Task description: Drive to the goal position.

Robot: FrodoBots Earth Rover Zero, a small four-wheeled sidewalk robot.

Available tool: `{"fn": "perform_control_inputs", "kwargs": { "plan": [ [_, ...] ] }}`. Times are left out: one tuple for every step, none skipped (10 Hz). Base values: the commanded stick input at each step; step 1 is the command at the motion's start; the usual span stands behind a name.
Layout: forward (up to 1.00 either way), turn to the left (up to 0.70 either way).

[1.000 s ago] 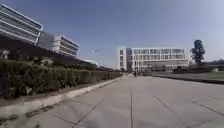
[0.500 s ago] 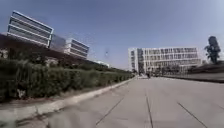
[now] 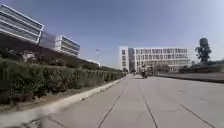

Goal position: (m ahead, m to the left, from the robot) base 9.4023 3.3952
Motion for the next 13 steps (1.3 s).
{"fn": "perform_control_inputs", "kwargs": {
  "plan": [
    [1.0, -0.4],
    [1.0, -0.37],
    [1.0, -0.23],
    [1.0, -0.05],
    [1.0, 0.0],
    [1.0, 0.0],
    [1.0, 0.0],
    [1.0, 0.0],
    [1.0, 0.01],
    [1.0, 0.16],
    [1.0, 0.33],
    [1.0, 0.31],
    [1.0, 0.32]
  ]
}}
